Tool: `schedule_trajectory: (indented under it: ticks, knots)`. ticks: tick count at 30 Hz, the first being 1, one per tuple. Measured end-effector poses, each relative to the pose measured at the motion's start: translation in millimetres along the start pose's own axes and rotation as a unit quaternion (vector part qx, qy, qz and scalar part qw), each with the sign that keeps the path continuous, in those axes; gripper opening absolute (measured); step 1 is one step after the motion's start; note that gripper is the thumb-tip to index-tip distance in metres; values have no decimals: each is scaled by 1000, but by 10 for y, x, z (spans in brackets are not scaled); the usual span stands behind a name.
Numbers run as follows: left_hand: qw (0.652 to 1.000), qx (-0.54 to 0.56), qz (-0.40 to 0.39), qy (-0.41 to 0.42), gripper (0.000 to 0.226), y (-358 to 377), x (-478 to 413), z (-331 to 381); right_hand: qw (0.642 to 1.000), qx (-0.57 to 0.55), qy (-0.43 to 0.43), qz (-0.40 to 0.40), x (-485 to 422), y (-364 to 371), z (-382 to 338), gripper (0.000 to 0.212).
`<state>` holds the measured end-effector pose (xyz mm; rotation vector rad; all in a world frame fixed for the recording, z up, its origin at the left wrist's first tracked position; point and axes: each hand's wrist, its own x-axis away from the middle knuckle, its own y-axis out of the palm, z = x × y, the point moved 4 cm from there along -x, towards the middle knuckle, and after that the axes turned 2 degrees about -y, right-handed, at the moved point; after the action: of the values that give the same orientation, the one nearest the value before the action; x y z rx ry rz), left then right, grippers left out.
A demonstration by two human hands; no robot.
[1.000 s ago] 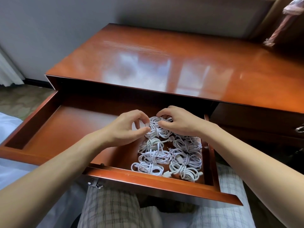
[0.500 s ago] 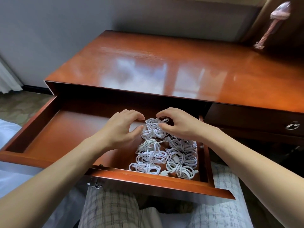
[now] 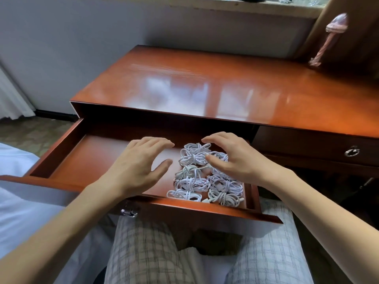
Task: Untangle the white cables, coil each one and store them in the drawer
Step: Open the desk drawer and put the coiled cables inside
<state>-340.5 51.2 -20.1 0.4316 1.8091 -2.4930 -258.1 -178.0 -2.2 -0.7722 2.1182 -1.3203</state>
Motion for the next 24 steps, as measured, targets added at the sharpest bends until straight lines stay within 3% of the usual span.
schedule_trajectory:
  ticks: [7, 14, 24]
  knots:
    - [1000, -3, -11, 27, 60, -40, 540, 174, 998, 38, -50, 26, 485, 86, -346, 52]
    - [1000, 2, -14, 26, 75, 4, 709, 210, 990, 127, -52, 12, 763, 149, -458, 69]
    - [1000, -9, 25, 15, 83, 39, 680, 186, 990, 136, -42, 17, 855, 218, -463, 80]
